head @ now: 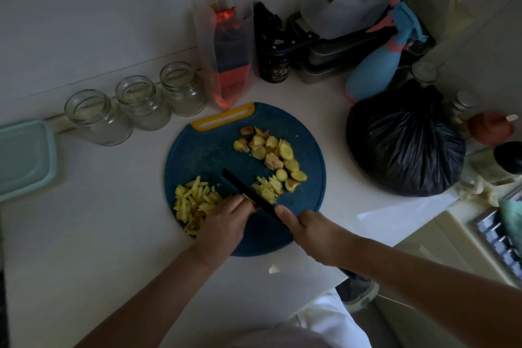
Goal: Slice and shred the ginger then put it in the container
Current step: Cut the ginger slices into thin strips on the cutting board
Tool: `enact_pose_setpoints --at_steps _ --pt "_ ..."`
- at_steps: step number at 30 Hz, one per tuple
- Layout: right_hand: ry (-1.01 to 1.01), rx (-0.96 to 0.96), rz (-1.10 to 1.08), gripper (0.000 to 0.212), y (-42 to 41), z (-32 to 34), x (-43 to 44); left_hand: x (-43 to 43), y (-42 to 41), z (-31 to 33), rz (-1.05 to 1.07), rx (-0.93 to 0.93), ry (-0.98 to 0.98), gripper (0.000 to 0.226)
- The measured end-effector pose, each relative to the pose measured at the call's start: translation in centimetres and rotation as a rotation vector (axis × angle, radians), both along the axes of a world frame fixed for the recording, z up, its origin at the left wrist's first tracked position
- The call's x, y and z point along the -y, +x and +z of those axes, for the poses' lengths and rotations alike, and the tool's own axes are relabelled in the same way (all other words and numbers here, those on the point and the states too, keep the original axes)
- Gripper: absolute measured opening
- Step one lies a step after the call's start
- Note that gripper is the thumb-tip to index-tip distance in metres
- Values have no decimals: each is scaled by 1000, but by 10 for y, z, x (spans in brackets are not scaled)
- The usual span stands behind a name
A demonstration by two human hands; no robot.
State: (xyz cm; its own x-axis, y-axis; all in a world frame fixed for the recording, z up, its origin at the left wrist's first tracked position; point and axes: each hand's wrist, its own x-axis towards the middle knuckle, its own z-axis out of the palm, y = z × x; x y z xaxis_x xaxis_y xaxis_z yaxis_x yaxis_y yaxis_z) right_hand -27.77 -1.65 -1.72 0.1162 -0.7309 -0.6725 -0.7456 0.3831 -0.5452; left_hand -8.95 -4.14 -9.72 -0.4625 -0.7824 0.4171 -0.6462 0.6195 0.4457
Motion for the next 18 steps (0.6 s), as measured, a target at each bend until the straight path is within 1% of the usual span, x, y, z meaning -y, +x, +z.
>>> enact_pose_setpoints --at_steps 5,9,13,15,18 --pt "-21 -14 2 64 2 -2 -1 0 -2 -1 32 -13 -39 23" --pt "85 41 -39 65 2 1 4 0 -2 -4 39 -24 -16 24" --pt "155 38 -17 75 0 1 12 2 -2 -7 37 -42 14 22" --pt "143 36 3 71 0 3 13 1 -2 -9 36 -49 17 22" --pt "62 32 26 63 6 0 15 0 -1 -9 49 -58 9 23"
